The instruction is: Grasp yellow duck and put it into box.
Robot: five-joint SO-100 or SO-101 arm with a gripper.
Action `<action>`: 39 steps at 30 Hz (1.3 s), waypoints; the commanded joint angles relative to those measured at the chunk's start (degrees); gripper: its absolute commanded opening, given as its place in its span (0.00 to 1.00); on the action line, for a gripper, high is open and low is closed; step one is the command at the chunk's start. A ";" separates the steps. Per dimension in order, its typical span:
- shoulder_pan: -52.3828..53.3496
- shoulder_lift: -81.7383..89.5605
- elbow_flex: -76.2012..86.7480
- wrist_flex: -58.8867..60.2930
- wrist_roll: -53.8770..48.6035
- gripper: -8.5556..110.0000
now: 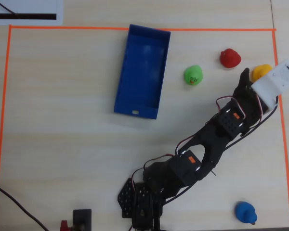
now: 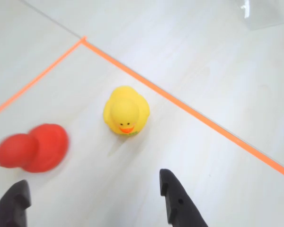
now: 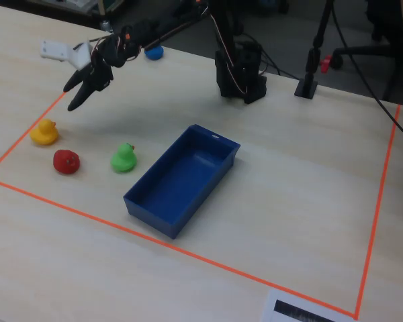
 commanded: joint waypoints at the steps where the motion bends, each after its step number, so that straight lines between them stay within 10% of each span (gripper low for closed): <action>1: -0.26 -1.85 1.67 -13.36 -3.43 0.39; 39: -0.62 -37.44 -35.95 -14.15 -7.82 0.39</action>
